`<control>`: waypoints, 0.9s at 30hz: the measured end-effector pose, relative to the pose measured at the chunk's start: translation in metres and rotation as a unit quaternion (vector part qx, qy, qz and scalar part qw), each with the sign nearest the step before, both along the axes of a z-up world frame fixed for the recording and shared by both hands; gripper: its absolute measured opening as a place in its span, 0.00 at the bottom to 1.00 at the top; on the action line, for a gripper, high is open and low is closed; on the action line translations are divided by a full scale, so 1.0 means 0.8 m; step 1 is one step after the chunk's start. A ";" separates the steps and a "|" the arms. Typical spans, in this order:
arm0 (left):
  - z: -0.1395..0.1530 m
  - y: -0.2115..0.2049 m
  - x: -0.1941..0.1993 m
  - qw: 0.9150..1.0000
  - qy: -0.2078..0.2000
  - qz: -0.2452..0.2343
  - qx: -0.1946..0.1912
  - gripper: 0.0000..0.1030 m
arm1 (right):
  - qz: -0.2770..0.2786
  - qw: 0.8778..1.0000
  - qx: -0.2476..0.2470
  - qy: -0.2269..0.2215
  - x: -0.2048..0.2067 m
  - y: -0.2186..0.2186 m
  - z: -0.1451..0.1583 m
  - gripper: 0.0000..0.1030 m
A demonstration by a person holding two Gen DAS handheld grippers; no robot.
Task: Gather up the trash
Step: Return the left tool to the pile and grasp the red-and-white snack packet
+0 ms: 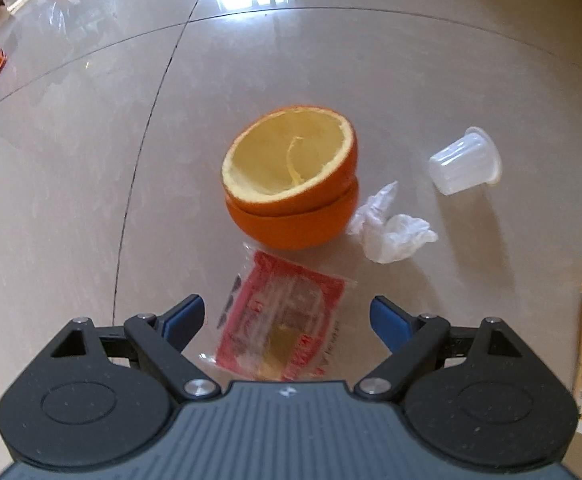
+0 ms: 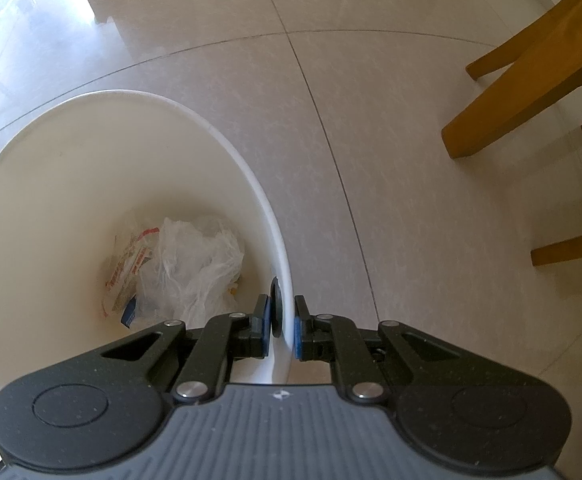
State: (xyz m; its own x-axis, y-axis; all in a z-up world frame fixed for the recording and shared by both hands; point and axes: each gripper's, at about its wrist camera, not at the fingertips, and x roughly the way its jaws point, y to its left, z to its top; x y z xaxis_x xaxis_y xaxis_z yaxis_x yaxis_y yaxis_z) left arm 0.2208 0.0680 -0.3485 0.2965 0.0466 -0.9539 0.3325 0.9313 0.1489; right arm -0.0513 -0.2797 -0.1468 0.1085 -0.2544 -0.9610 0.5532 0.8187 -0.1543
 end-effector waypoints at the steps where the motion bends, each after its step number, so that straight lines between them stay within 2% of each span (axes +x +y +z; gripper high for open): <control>1: -0.003 0.000 0.002 1.000 0.000 -0.002 0.005 0.87 | 0.000 1.000 0.001 0.000 0.000 0.000 0.000 0.13; 7: -0.019 0.002 0.007 1.000 0.008 0.000 0.017 0.87 | -0.001 1.000 0.005 -0.001 0.000 -0.003 0.000 0.12; 12: -0.026 0.000 0.005 0.999 0.013 -0.018 0.025 0.84 | -0.003 1.000 0.011 0.002 0.000 -0.006 -0.003 0.12; 14: -0.027 -0.001 0.004 0.999 0.016 -0.023 0.026 0.79 | -0.003 1.000 0.010 0.003 0.000 -0.006 -0.003 0.12; 16: -0.029 -0.002 0.003 0.999 0.022 -0.025 0.032 0.69 | -0.004 1.000 0.011 0.003 0.001 -0.007 -0.003 0.12; 20: -0.031 -0.005 -0.001 0.998 0.021 -0.037 0.037 0.59 | -0.004 1.000 0.012 0.002 0.001 -0.006 -0.004 0.12; 22: -0.030 -0.007 -0.004 0.998 0.017 -0.043 0.036 0.48 | -0.004 1.000 0.012 0.002 0.001 -0.006 -0.003 0.12; 24: -0.028 -0.006 -0.005 0.998 0.019 -0.044 0.033 0.41 | -0.004 1.000 0.012 0.003 0.001 -0.006 -0.003 0.12; 27: -0.026 -0.008 -0.006 0.998 0.018 -0.044 0.035 0.38 | -0.003 1.000 0.012 0.003 0.001 -0.006 -0.003 0.12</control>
State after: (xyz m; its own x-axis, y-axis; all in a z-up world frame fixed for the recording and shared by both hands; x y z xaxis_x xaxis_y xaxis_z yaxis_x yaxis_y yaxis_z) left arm 0.2163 0.0613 -0.3691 0.2679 0.0887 -0.9593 0.4196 0.8856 0.1991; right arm -0.0504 -0.2847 -0.1493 0.1017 -0.2329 -0.9672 0.5579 0.8183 -0.1383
